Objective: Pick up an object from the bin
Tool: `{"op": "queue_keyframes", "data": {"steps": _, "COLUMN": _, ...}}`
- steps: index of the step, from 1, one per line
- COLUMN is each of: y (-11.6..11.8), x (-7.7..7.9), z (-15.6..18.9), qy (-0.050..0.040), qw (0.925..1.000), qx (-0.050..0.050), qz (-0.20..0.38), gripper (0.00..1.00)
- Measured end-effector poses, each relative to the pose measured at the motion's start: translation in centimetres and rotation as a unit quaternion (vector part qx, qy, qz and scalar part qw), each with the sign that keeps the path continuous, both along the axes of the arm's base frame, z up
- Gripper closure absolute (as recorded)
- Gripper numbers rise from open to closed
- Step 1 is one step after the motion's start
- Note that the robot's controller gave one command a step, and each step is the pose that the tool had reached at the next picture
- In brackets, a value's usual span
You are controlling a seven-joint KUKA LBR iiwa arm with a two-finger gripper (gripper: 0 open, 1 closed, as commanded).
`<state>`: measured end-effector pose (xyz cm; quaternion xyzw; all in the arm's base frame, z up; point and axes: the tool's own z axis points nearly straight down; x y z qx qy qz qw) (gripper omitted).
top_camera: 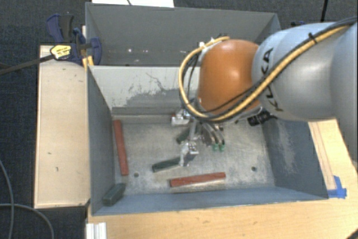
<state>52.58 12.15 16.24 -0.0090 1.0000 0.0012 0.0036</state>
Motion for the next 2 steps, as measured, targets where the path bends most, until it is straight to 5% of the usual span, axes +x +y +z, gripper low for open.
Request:
{"op": "queue_keyframes", "data": {"steps": 1, "y": -1.07, "x": 0.5, "z": -8.76, "qy": -0.0047, "qw": 0.9984, "qx": 0.001, "qz": 0.056, "gripper": 1.0}}
{"op": "queue_keyframes", "data": {"steps": 2, "y": -1.07, "x": 0.5, "z": -8.76, "qy": -0.0046, "qw": 0.9985, "qx": 0.001, "qz": 0.055, "gripper": 1.0}}
